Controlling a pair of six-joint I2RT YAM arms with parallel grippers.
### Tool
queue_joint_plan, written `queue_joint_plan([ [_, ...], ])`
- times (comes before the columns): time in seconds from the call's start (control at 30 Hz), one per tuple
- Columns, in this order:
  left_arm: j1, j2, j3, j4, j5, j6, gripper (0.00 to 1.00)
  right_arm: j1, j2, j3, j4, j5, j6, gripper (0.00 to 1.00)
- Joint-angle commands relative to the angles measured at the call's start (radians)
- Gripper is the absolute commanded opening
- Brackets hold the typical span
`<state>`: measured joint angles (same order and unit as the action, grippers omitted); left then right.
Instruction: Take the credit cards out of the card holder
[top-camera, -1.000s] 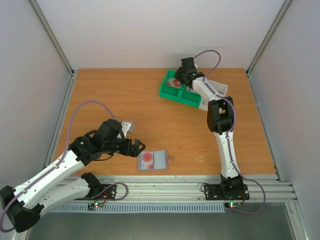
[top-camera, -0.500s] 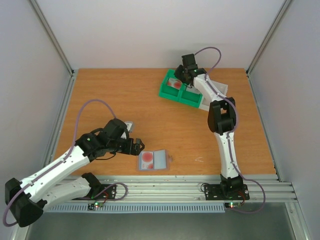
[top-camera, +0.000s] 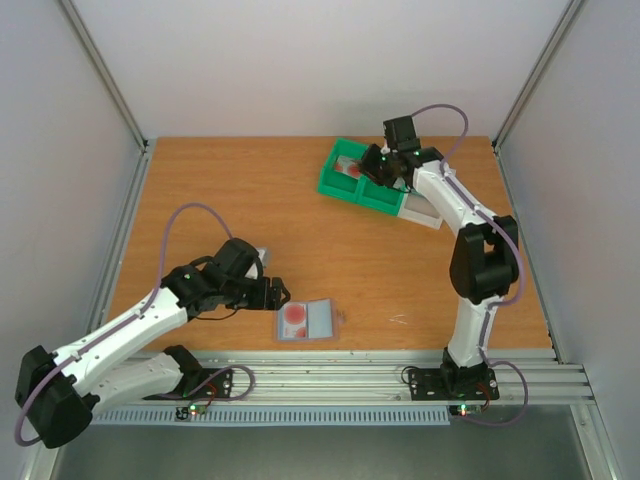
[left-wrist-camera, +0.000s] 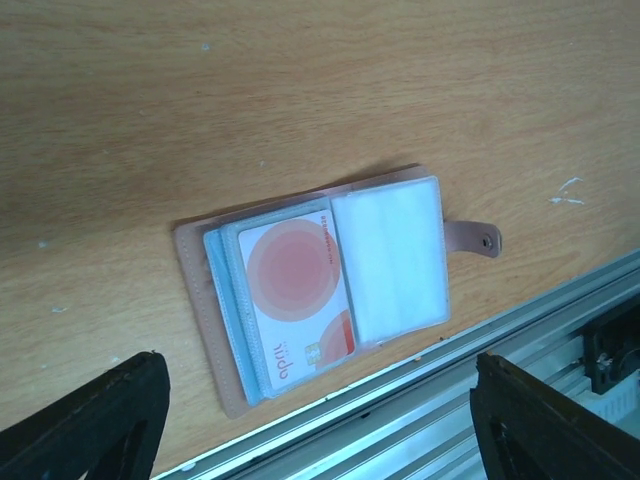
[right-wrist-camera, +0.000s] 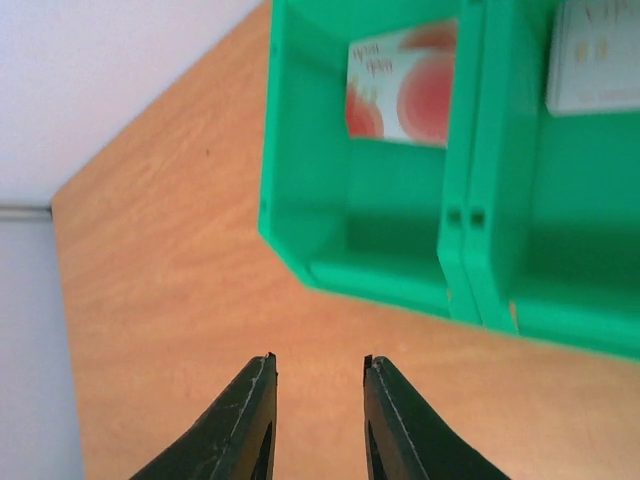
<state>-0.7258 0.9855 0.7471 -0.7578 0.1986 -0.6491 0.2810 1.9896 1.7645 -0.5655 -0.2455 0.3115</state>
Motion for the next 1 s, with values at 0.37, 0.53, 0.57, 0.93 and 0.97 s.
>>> queue_joint_plan([
  [0.37, 0.095, 0.041, -0.085, 0.170, 0.155, -0.052, 0.73, 0.146, -0.522, -0.503, -0.025, -0.136, -0.104, 0.28],
  [0.53, 0.098, 0.052, -0.129, 0.218, 0.160, -0.054, 0.70, 0.231, -0.631, -0.619, -0.028, -0.138, -0.085, 0.28],
  [0.57, 0.097, 0.057, -0.139, 0.231, 0.162, -0.060, 0.69, 0.251, -0.650, -0.649, -0.019, -0.142, -0.075, 0.28],
  [0.93, 0.097, 0.145, -0.225, 0.383, 0.227, -0.098, 0.43, 0.478, -0.685, -0.874, 0.114, -0.088, 0.028, 0.27],
  [0.97, 0.097, 0.156, -0.229, 0.389, 0.227, -0.095, 0.41, 0.496, -0.675, -0.885, 0.127, -0.083, 0.034, 0.27],
])
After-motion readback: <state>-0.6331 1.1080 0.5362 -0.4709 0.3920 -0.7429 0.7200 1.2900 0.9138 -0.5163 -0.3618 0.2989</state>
